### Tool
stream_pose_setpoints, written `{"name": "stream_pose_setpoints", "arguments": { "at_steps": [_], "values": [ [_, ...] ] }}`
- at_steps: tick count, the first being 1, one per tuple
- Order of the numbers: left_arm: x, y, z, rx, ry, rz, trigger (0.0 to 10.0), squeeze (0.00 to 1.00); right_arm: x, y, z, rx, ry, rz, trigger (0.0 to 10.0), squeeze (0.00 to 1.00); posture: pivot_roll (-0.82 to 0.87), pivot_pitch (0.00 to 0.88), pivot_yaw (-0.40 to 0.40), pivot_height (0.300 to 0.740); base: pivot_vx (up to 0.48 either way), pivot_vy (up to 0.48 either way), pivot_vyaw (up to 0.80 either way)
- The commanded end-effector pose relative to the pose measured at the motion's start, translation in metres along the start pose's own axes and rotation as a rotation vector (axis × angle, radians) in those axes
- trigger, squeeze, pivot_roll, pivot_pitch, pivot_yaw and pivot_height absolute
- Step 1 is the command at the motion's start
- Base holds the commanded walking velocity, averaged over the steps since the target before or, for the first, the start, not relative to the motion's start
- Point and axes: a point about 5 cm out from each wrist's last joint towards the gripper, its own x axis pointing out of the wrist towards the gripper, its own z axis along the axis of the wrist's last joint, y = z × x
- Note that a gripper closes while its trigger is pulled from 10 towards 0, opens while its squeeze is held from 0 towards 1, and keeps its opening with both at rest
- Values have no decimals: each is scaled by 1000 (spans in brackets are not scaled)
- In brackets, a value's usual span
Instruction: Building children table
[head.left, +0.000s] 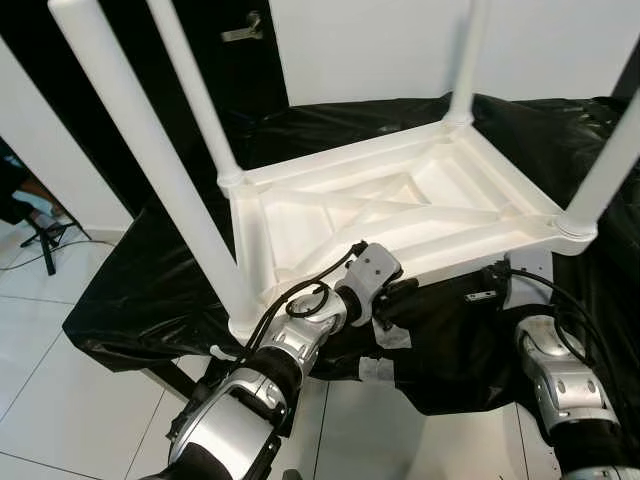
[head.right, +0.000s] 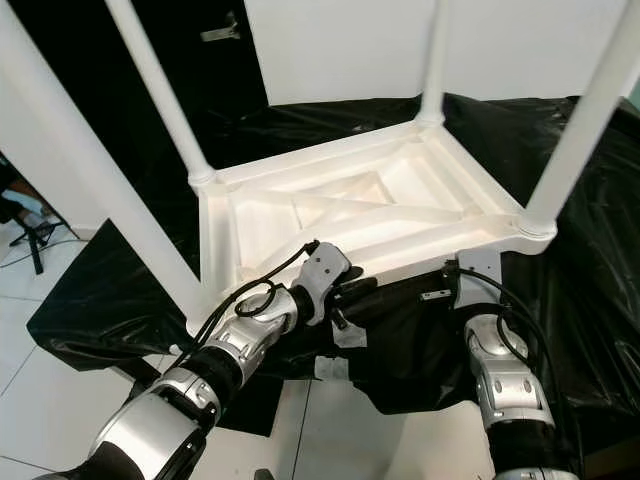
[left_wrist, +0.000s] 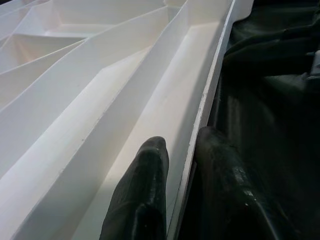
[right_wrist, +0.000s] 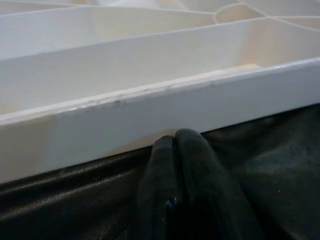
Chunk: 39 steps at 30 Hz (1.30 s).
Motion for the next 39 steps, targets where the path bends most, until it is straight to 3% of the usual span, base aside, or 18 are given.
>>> {"name": "stream_pose_setpoints", "arguments": {
  "at_steps": [1, 8, 11, 12, 14, 15, 19, 20, 21, 22, 26, 31, 33, 34, 39],
  "values": [
    [-2, -19, -14, -23, 29, -126, 10000, 0, 13, -8, 12, -21, -33, -44, 10000, 0, 49, 0, 79, 740, 0, 0, 0],
    [2, -19, 0, -48, -71, -114, 10000, 0, 20, -1, 17, -14, -51, -38, 10000, 0, 54, 0, 78, 740, 0, 0, 0],
    [3, -17, 13, -96, -176, -83, 10000, 0, 12, 8, 16, -2, -74, -35, 10000, 0, 51, 0, 75, 740, 0, 0, 0],
    [3, -15, 17, -120, -207, -71, 10000, 180, 7, 8, 15, 2, -80, -61, 10000, 0, 43, 0, 77, 740, 0, 0, 0],
    [3, -14, 19, -135, -227, -64, 10000, 180, 3, 8, 14, 5, -83, -81, 10000, 0, 43, 0, 77, 740, 0, 0, 0],
    [2, -13, 22, -157, -250, -57, 10000, 1000, -2, 7, 12, 11, -88, -108, 10000, 0, 34, 0, 80, 740, 0, 0, 0],
    [4, -13, 31, -172, -301, -56, 10000, 1000, -19, 10, 5, 8, -103, -185, 10000, 0, 17, 0, 86, 740, 0, 0, 0],
    [5, -14, 35, -181, -323, -63, 10000, 565, -25, 11, 3, 11, -102, -201, 10000, 0, 10, 0, 90, 740, 0, 0, 0],
    [5, -15, 37, -189, -338, -68, 10000, 565, -29, 12, 2, 13, -101, -211, 10000, 0, 10, 0, 90, 740, 0, 0, 0],
    [5, -16, 40, -207, -355, -84, 10000, 0, -33, 14, 0, 13, -98, -215, 10000, 0, 3, 0, 96, 740, 0, 0, 0],
    [-3, -21, 32, -236, -344, -184, 10000, 0, -40, 19, -5, 12, -86, -211, 10000, 0, -2, 0, 103, 740, 0, 0, 0],
    [-15, -22, 19, -253, -300, -231, 10000, 0, -39, 21, -3, 13, -86, -213, 10000, 0, 2, 0, 105, 740, 0, 0, 0],
    [-17, -18, 14, -251, -272, -200, 10000, 0, -37, 22, -1, 17, -89, -203, 10000, 0, 6, 0, 105, 740, 0, 0, 0],
    [-18, -10, 4, -211, -191, -120, 10000, 0, -33, 24, 2, 18, -89, -167, 10000, 0, 23, 0, 98, 740, 0, 0, 0],
    [-16, 2, -7, -122, -38, 0, 10000, 0, -28, 25, 8, 6, -101, -141, 10000, 0, 46, 0, 85, 740, 0, 0, 0]
  ]
}}
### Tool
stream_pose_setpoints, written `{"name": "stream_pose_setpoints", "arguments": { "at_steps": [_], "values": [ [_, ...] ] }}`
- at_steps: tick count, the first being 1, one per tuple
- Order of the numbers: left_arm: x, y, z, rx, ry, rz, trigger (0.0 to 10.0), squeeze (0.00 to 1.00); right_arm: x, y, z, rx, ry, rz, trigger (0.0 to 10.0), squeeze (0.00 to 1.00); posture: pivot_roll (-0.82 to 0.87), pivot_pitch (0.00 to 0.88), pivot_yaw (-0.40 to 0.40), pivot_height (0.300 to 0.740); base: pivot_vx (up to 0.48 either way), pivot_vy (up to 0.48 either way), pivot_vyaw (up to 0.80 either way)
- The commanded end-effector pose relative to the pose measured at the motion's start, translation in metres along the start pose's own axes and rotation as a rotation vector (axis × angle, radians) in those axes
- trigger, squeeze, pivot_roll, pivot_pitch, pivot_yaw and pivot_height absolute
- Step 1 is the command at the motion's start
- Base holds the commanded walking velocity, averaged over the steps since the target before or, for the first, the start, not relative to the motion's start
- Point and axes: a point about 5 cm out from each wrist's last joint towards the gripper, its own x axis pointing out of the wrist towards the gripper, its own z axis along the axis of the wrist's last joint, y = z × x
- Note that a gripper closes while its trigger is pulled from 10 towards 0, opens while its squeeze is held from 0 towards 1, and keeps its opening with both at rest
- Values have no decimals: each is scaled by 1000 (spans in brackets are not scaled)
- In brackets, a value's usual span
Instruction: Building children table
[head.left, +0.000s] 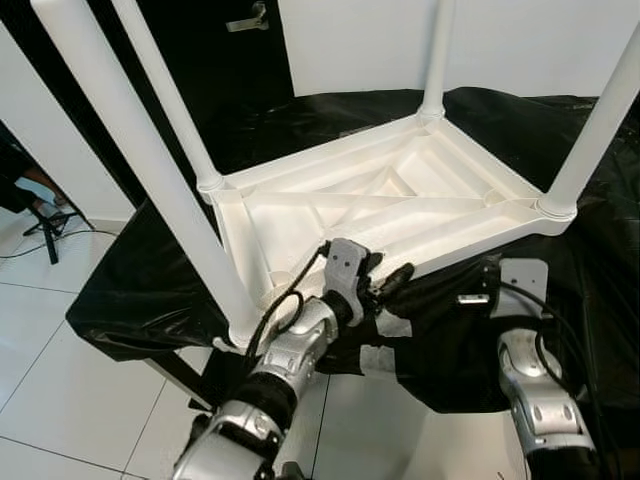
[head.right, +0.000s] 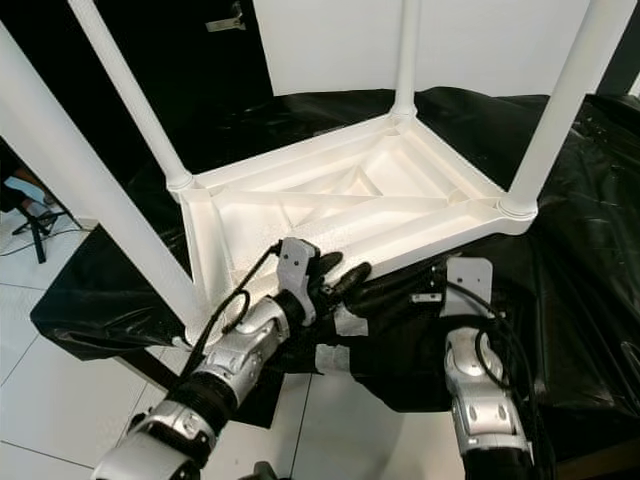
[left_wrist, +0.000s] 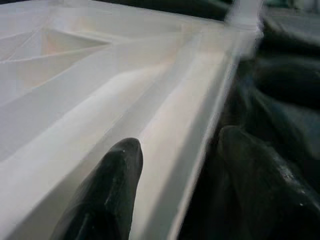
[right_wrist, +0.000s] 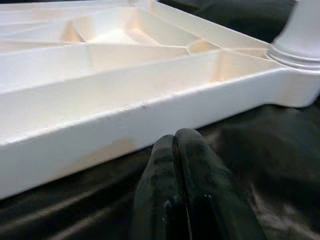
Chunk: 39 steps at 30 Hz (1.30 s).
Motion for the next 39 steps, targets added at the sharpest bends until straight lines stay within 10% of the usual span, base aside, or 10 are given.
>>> {"name": "stream_pose_setpoints", "arguments": {
  "at_steps": [1, 29, 30, 31, 32, 39],
  "values": [
    [-1, -2, -8, 15, 67, -57, 10000, 0, 3, 5, 0, -3, 13, 37, 10000, 0, 50, 0, 83, 740, 0, 0, 0],
    [-5, -15, -38, 97, 381, -243, 10000, 0, -3, 0, -2, 20, 37, 20, 10000, 0, 23, 0, 102, 740, 0, 0, 0],
    [-5, -19, -40, 91, 391, -271, 6392, 0, -1, -1, -4, 16, 43, 22, 10000, 0, 22, 0, 101, 740, 0, 0, 0],
    [-5, -19, -40, 91, 391, -271, 6392, 0, -1, -1, -4, 16, 43, 22, 10000, 0, 22, 0, 101, 740, 0, 0, 0],
    [-5, -20, -39, 92, 389, -285, 0, 0, 3, -2, -5, 2, 44, 26, 10000, 0, 21, 0, 101, 740, 0, 0, 0],
    [-2, -25, -35, 107, 362, -319, 0, 0, 24, -10, -5, -42, 49, 39, 10000, 0, 31, 0, 96, 740, 0, 0, 0]
  ]
}}
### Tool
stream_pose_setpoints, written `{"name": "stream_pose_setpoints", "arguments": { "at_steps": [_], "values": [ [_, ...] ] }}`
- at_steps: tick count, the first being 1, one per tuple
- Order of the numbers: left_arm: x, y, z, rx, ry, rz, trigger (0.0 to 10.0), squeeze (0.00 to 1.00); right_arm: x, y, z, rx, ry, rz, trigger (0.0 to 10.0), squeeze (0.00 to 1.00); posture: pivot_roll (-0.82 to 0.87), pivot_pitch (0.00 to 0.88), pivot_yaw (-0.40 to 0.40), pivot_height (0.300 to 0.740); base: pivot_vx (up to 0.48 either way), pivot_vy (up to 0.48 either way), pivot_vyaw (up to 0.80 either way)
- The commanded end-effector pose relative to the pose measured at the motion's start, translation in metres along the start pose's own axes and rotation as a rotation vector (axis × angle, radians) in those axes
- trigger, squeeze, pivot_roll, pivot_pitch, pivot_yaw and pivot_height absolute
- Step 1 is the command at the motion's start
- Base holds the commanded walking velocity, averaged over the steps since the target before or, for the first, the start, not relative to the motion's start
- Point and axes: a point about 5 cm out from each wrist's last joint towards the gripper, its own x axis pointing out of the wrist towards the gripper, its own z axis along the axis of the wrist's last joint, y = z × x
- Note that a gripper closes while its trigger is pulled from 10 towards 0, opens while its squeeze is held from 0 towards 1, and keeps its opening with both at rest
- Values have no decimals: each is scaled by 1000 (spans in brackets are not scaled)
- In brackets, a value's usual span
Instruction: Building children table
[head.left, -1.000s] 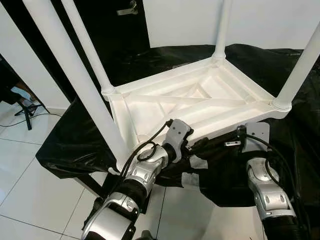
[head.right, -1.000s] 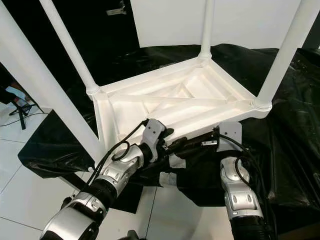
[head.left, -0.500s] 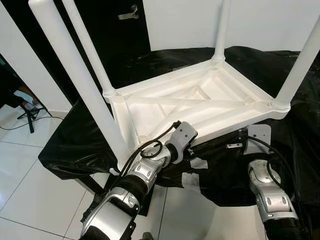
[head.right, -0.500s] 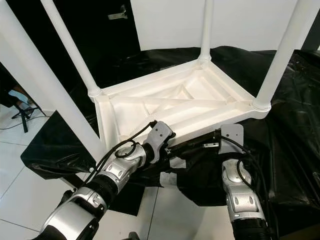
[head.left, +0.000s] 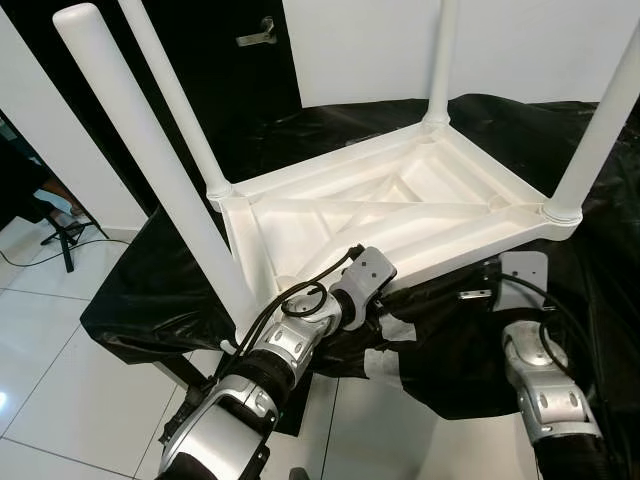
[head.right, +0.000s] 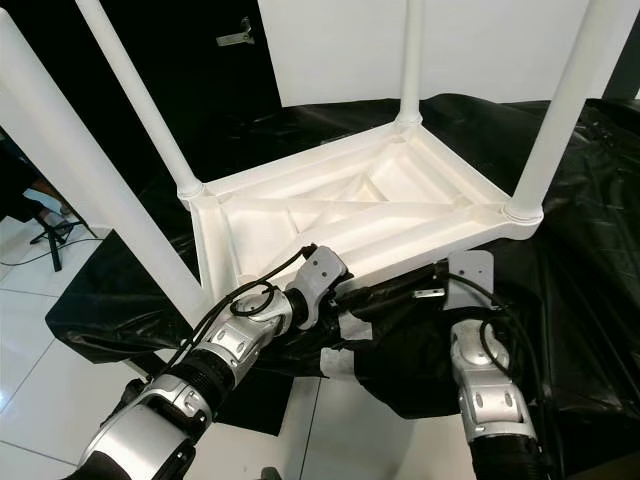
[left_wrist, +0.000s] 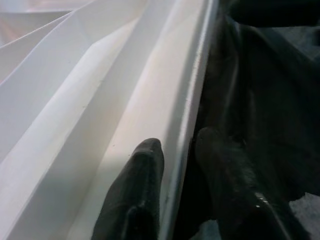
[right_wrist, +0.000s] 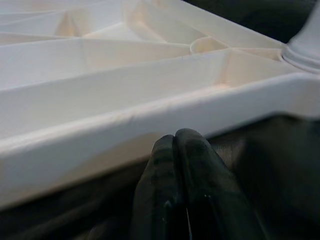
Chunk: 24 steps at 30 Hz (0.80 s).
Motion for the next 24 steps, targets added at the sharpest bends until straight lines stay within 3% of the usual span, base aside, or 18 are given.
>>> {"name": "stream_pose_setpoints", "arguments": {
  "at_steps": [1, 6, 12, 13, 16, 17, 21, 22, 23, 24],
  "values": [
    [-2, -21, -23, -27, 94, -216, 0, 0, 9, 0, 0, -2, 0, 24, 10000, 0, 38, 0, 93, 740, 0, 0, 0],
    [5, -25, -6, -36, 8, -216, 0, 0, 30, 2, 2, -39, 16, 95, 10000, 0, 59, 0, 83, 740, 0, 0, 0],
    [7, -32, 0, -54, -40, -230, 0, 0, 39, 2, 2, -54, 31, 114, 10000, 0, 67, 0, 82, 740, 0, 0, 0],
    [7, -34, 1, -53, -58, -231, 4471, 0, 42, 0, 3, -60, 31, 110, 10000, 0, 66, 0, 83, 740, 0, 0, 0],
    [8, -36, 2, -52, -69, -230, 4471, 0, 44, -2, 3, -63, 31, 106, 10000, 0, 66, 0, 83, 740, 0, 0, 0],
    [9, -38, 5, -66, -95, -226, 10000, 0, 47, -4, 4, -65, 27, 95, 10000, 0, 65, 0, 84, 740, 0, 0, 0],
    [11, -38, 14, -119, -165, -208, 10000, 0, 48, -7, 4, -59, 20, 73, 10000, 0, 60, 0, 87, 740, 0, 0, 0],
    [12, -36, 20, -152, -204, -197, 10000, 82, 46, -6, 4, -51, 9, 66, 10000, 0, 58, 0, 87, 740, 0, 0, 0],
    [12, -35, 23, -171, -227, -191, 10000, 82, 44, -5, 3, -45, 2, 63, 10000, 0, 57, 0, 87, 740, 0, 0, 0],
    [11, -33, 27, -195, -255, -193, 10000, 616, 40, -2, 4, -31, -16, 57, 10000, 0, 54, 0, 88, 740, 0, 0, 0]
  ]
}}
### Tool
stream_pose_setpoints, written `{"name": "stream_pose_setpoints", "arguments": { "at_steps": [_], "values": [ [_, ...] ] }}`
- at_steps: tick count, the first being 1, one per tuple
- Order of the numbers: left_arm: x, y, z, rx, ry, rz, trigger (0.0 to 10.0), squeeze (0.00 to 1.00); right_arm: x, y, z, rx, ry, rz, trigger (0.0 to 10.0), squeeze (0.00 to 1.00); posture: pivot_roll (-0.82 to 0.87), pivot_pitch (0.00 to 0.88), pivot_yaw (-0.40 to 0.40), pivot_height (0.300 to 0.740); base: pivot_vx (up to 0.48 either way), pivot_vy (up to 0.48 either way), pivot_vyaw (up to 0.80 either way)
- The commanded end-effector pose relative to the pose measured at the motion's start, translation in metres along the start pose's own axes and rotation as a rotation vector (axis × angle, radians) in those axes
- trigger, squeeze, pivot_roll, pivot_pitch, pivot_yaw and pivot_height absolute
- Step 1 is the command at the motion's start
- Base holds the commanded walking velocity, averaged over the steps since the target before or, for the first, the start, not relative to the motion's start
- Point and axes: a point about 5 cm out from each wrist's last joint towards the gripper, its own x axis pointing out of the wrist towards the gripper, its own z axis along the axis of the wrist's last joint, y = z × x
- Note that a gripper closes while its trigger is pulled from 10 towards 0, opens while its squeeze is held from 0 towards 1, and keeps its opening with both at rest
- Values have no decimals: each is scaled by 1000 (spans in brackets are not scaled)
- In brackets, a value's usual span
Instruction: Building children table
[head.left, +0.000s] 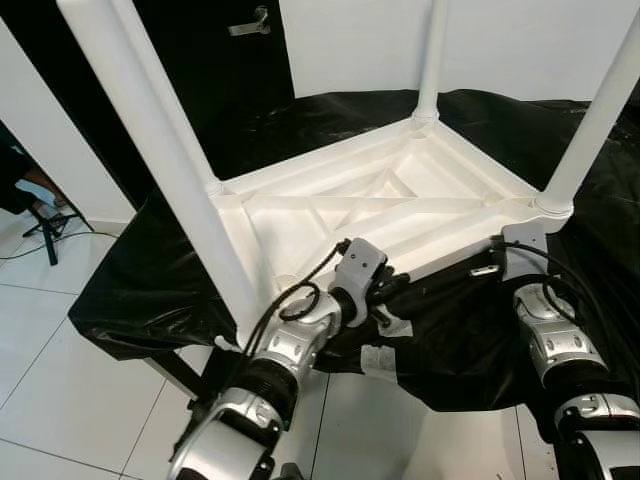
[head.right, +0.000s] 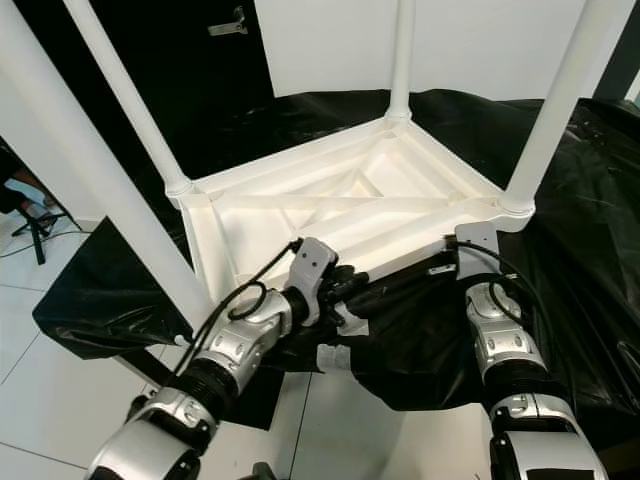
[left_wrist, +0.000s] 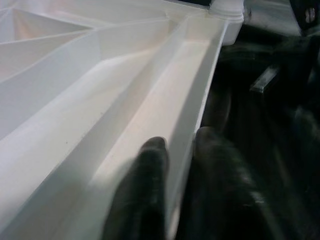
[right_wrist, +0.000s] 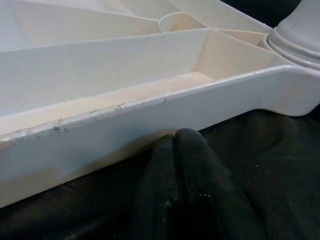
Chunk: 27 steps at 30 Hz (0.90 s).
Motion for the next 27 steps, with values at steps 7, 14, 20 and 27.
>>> {"name": "stream_pose_setpoints", "arguments": {
  "at_steps": [7, 14, 20, 27],
  "values": [
    [9, -25, 19, 5, -107, -227, 10000, 0, -18, 24, 14, 62, -114, 13, 10000, 0, 38, 0, 96, 740, 0, 0, 0],
    [4, -26, 30, -13, -196, -247, 10000, 0, -30, 29, 11, 76, -117, -1, 10000, 0, 27, 0, 102, 740, 0, 0, 0],
    [-6, -24, 24, -27, -182, -281, 10000, 0, -32, 31, 13, 70, -126, 7, 10000, 0, 28, 0, 102, 740, 0, 0, 0],
    [-51, -9, -5, -47, -113, -293, 10000, 0, -33, 36, 21, 76, -136, 31, 10000, 0, 58, 0, 93, 740, 0, 0, 0]
  ]
}}
